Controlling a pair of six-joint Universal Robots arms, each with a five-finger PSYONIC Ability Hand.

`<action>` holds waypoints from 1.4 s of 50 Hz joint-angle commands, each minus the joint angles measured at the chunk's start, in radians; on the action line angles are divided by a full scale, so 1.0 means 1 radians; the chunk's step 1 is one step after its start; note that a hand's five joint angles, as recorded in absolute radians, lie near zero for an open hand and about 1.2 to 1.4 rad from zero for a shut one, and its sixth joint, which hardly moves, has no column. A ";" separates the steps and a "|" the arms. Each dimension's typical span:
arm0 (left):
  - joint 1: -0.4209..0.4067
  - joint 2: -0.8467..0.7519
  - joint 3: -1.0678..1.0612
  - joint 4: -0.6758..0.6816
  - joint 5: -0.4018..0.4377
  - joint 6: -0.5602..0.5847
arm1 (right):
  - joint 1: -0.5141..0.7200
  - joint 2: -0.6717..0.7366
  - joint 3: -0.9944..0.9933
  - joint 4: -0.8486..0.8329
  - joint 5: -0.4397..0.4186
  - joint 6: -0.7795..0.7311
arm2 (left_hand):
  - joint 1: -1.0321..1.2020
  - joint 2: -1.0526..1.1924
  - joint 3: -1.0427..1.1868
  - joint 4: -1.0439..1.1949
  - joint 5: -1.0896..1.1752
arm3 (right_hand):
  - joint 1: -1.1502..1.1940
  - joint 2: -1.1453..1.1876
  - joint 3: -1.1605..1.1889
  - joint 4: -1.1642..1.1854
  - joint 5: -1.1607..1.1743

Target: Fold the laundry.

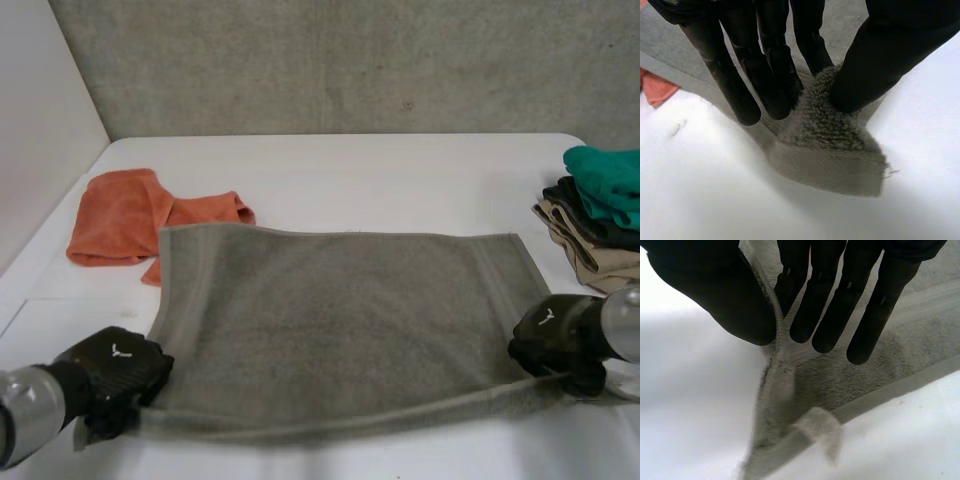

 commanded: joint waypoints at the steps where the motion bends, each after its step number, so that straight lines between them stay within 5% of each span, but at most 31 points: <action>1: -0.062 -0.254 0.257 0.025 -0.105 -0.021 | 0.050 0.139 -0.132 -0.170 0.090 0.041 | 0.273 0.199 0.202 0.196 0.223 | 0.284 0.222 0.211 0.201 0.211; 6: -0.094 -0.340 0.460 0.044 -0.178 -0.038 | 0.072 0.190 -0.253 -0.290 0.134 0.127 | 0.273 0.199 0.202 0.196 0.223 | 0.284 0.222 0.211 0.201 0.211; 21: -0.208 -0.616 0.883 0.265 -0.208 -0.221 | 0.116 0.357 -0.338 -0.817 0.162 0.211 | 0.273 0.199 0.202 0.196 0.223 | 0.284 0.222 0.211 0.201 0.211; 34: -0.240 -0.801 1.115 0.281 -0.265 -0.204 | 0.129 0.527 -0.534 -0.876 0.186 0.202 | 0.273 0.199 0.202 0.196 0.223 | 0.284 0.222 0.211 0.201 0.211; 35: -0.246 -0.804 1.121 0.281 -0.262 -0.204 | 0.130 0.532 -0.543 -0.879 0.189 0.202 | 0.273 0.199 0.202 0.196 0.223 | 0.081 0.019 0.008 -0.003 0.007; 36: -0.259 -0.808 1.123 0.284 -0.257 -0.202 | 0.138 0.541 -0.553 -0.887 0.200 0.200 | -0.233 -0.307 -0.303 -0.309 -0.282 | -0.937 -0.999 -1.010 -1.021 -1.011; 38: -0.269 -0.808 1.121 0.290 -0.256 -0.199 | 0.147 0.543 -0.557 -0.899 0.214 0.200 | -0.949 -1.023 -1.020 -1.025 -0.999 | -0.937 -0.999 -1.010 -1.021 -1.011; 50: -0.280 -0.572 0.953 0.428 -0.316 -0.234 | 0.127 0.258 -0.447 -0.963 0.255 0.397 | -0.949 -1.023 -1.020 -1.025 -0.999 | -0.937 -0.999 -1.010 -1.021 -1.011; 59: -0.271 -0.324 0.603 0.534 -0.271 -0.345 | 0.035 -0.003 -0.188 -0.600 0.044 0.555 | -0.949 -1.023 -1.020 -1.025 -0.999 | -0.937 -0.999 -1.010 -1.021 -1.011; 70: -0.257 -0.267 0.382 0.635 -0.147 -0.444 | -0.057 0.019 -0.011 -0.472 0.021 0.622 | -0.949 -1.023 -1.020 -1.025 -0.999 | -0.855 -0.917 -0.928 -0.939 -0.929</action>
